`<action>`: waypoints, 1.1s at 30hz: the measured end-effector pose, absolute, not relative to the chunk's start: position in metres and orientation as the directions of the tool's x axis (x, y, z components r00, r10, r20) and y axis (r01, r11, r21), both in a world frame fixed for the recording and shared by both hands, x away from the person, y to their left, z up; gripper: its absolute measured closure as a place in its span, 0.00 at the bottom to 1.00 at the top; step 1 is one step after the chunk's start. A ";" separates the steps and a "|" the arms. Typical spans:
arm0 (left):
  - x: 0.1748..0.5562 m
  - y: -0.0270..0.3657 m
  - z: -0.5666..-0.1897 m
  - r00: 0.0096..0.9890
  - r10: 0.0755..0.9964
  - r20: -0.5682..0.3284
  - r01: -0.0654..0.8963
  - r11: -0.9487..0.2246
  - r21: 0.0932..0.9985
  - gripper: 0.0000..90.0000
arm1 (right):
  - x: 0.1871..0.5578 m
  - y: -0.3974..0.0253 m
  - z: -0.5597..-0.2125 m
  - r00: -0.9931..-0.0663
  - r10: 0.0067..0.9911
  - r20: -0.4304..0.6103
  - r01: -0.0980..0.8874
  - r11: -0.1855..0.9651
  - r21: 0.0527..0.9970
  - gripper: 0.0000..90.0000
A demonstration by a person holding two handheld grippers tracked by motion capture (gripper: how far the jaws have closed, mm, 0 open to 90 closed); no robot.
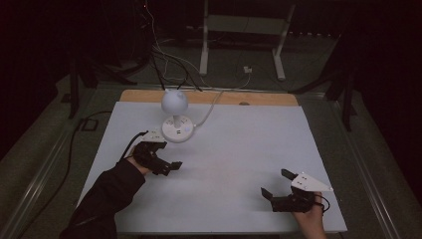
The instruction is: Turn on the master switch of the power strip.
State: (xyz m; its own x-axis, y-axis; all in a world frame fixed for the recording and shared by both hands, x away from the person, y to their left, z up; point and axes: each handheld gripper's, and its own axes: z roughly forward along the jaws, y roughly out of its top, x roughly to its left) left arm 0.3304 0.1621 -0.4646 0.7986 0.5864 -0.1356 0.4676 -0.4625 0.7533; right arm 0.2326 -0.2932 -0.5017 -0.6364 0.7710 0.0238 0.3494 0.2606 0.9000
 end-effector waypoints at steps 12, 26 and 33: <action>0.302 0.177 -0.484 0.798 0.595 -0.099 0.460 -0.494 0.738 0.00 | 0.233 -0.293 -0.502 -0.638 0.770 0.023 0.352 0.265 0.898 0.00; 0.272 0.195 -0.499 0.784 0.617 -0.073 0.464 -0.504 0.729 0.00 | 0.233 -0.292 -0.502 -0.639 0.769 0.018 0.350 0.270 0.897 0.00; 0.256 0.205 -0.505 0.776 0.627 -0.069 0.469 -0.500 0.727 0.00 | 0.233 -0.292 -0.503 -0.641 0.767 0.021 0.353 0.270 0.896 0.00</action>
